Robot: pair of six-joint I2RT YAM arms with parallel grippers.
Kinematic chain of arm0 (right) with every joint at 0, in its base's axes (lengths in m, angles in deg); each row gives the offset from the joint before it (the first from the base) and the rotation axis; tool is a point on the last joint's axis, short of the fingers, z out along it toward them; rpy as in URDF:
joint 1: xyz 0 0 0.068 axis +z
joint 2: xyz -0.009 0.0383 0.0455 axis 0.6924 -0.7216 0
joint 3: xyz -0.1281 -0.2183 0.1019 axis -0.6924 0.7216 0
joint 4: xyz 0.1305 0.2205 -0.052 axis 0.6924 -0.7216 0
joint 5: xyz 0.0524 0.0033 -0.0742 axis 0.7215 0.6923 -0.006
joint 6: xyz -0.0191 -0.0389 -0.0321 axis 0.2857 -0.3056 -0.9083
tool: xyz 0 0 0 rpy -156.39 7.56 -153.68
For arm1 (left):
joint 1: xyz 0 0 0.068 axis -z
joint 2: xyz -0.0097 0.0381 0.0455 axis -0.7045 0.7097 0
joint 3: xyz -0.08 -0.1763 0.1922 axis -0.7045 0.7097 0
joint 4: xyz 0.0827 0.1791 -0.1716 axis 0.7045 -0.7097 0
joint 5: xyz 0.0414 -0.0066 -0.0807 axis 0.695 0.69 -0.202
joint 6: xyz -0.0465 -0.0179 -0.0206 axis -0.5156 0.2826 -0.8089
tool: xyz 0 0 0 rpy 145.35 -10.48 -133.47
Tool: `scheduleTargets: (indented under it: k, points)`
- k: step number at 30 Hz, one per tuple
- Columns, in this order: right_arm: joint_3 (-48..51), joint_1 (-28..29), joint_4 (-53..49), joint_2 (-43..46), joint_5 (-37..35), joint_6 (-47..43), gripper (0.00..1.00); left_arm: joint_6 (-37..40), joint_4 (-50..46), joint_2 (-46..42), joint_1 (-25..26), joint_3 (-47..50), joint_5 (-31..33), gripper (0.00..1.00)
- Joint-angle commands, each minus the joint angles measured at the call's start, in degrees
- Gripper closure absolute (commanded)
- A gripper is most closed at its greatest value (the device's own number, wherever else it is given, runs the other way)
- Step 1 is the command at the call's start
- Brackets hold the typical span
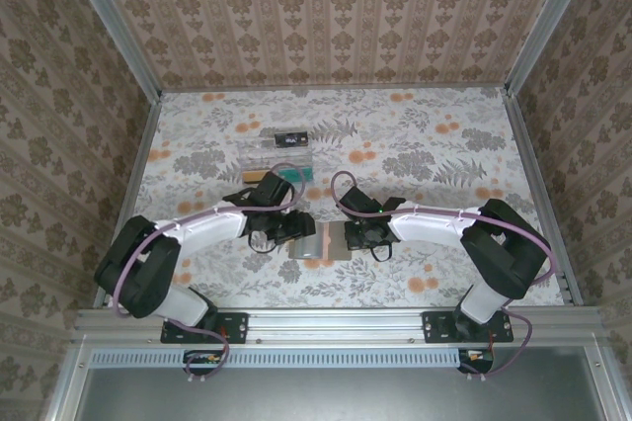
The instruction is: Take the credit cards out of the card holder
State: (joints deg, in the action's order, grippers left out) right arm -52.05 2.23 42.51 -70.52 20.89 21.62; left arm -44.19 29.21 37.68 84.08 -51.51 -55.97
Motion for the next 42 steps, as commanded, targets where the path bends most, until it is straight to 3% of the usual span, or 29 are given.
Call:
scheduleTargets:
  k: [1, 21, 26, 31, 36, 42]
  points:
    - [-0.2, 0.6, 0.2, -0.2, -0.1, 0.7, 0.89, 0.6, 0.7, 1.5, 0.2, 0.9, -1.6, 0.48]
    - [0.3, 1.0, 0.4, -0.1, -0.5, 1.2, 0.89, 0.8, 6.0, 2.5, 1.9, -1.4, -8.1, 0.44]
    - [0.4, 1.1, 0.5, -0.1, -0.4, 1.4, 0.88, 1.3, 4.3, 1.3, 2.4, -2.7, -7.2, 0.33]
    - [0.5, 1.1, 0.6, -0.1, -0.5, 1.4, 0.88, 1.9, 2.9, 0.6, 3.1, -3.9, -6.4, 0.31]
    - [0.7, 1.1, 0.6, 0.1, -0.6, 1.6, 0.88, 2.4, 3.5, 0.7, 3.8, -4.9, -7.1, 0.32]
    - [2.3, 1.0, 1.3, 2.7, -1.9, 2.4, 0.88, 1.6, 7.9, 3.5, 4.1, -6.2, -11.0, 0.43]
